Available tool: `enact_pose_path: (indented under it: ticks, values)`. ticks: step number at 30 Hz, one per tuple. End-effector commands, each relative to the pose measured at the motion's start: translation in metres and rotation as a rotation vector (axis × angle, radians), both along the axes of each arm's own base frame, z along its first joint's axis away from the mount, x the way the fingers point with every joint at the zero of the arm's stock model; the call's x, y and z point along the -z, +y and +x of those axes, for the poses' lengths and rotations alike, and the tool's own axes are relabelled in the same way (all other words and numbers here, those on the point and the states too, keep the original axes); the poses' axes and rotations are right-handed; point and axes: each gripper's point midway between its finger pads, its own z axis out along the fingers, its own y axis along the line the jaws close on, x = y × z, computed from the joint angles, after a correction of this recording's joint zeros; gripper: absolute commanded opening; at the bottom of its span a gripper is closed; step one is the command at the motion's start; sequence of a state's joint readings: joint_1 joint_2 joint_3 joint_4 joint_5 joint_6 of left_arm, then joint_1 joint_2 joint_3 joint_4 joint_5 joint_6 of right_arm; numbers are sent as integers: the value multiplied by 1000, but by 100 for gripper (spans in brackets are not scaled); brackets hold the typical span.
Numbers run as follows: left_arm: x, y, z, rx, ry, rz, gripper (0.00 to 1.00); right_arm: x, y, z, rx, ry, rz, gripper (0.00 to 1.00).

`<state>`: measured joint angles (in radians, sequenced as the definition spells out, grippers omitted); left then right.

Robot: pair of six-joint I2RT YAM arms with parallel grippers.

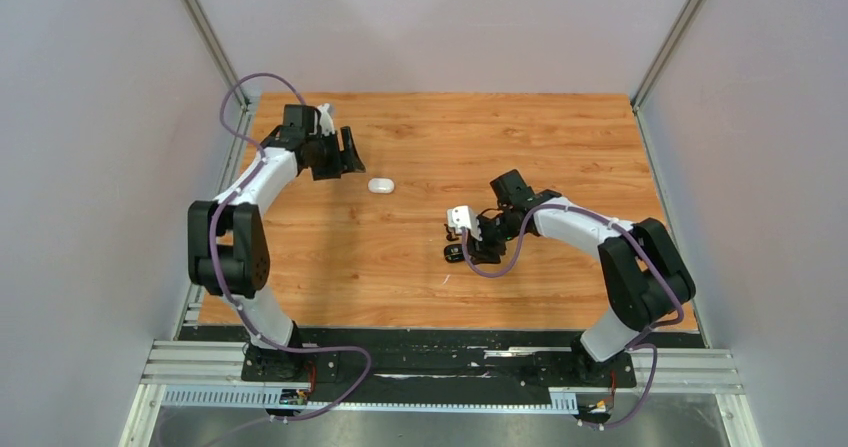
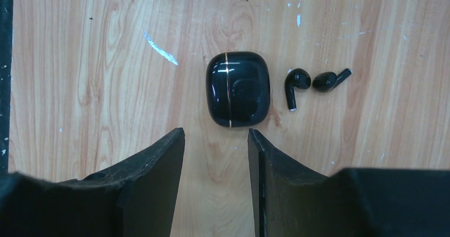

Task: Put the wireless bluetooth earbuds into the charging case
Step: Pick up the charging case at the center of the board.

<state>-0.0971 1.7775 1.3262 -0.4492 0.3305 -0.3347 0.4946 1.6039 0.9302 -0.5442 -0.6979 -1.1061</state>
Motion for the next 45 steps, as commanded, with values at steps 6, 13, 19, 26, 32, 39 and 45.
enact_pose_path:
  ticks: [6,13,19,26,32,39,45]
  values:
    - [-21,-14,-63,39,9,-125,76,9,21,20,0,-66,10,49]
    - [-15,-24,-81,68,33,-197,76,15,23,26,12,-57,-9,52]
    - [-14,-28,-83,70,33,-223,76,8,30,24,0,-58,7,54]
    - [-13,-32,-88,78,51,-247,74,6,31,42,126,-42,-40,53]
    - [-8,-35,-93,76,63,-262,74,4,16,64,283,-80,-110,52]
    - [-13,-35,-93,73,34,-255,73,-32,16,73,526,33,-82,53]
    - [-10,-15,-96,-27,51,-151,73,-60,41,31,695,404,-28,57]
